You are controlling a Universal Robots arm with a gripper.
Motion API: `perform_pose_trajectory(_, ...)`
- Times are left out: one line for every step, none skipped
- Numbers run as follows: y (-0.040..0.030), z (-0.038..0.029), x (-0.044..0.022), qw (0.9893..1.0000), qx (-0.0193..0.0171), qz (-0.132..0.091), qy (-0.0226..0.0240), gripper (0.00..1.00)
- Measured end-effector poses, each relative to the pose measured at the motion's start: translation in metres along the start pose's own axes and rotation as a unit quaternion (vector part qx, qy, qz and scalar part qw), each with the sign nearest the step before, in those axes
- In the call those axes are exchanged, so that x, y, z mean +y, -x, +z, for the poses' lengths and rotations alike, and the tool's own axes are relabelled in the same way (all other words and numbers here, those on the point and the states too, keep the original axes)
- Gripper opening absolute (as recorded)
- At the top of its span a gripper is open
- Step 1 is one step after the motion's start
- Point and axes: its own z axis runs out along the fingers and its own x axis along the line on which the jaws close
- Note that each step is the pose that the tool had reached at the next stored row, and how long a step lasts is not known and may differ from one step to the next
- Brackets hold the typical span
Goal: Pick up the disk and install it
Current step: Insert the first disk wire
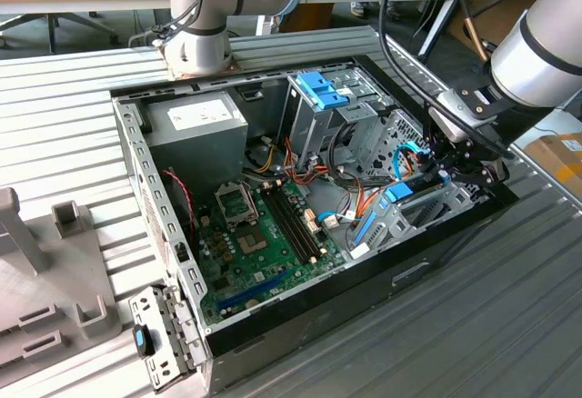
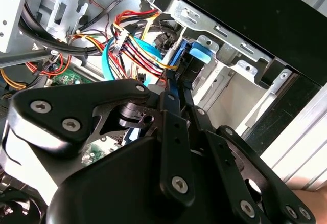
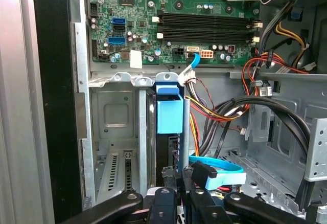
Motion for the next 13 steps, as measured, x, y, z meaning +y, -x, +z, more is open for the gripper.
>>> perform_pose_trajectory(0.0, -0.0001, 0.0006, 1.0, 0.0, 0.0, 0.0, 0.16)
perform_pose_trajectory(0.0001, -0.0002, 0.0009, 1.0, 0.0001, 0.0, 0.0, 0.16)
perform_pose_trajectory(0.0001, -0.0002, 0.0011, 1.0, 0.0001, 0.0, 0.0, 0.16)
perform_pose_trajectory(0.0001, -0.0002, 0.0011, 1.0, 0.0001, 0.0, 0.0, 0.16)
perform_pose_trajectory(0.0001, -0.0002, 0.0011, 1.0, 0.0001, 0.0, 0.0, 0.16)
perform_pose_trajectory(0.0001, -0.0002, 0.0012, 1.0, 0.0001, 0.001, -0.0001, 0.16)
perform_pose_trajectory(0.0001, -0.0002, 0.0012, 1.0, 0.0002, 0.001, -0.0001, 0.16)
perform_pose_trajectory(0.0003, -0.0002, 0.0012, 1.0, 0.0002, 0.001, -0.0001, 0.16)
perform_pose_trajectory(0.0003, -0.0002, 0.0012, 1.0, 0.0002, 0.001, -0.0001, 0.16)
perform_pose_trajectory(0.0003, -0.0002, 0.0012, 1.0, 0.0002, 0.001, -0.0002, 0.16)
perform_pose_trajectory(0.0005, -0.0002, 0.0012, 1.0, 0.0002, 0.001, -0.0002, 0.16)
perform_pose_trajectory(0.0007, -0.0001, 0.0012, 1.0, 0.0001, 0.001, -0.0002, 0.16)
perform_pose_trajectory(0.0008, -0.0001, 0.0012, 1.0, 0.0002, 0.001, -0.0002, 0.16)
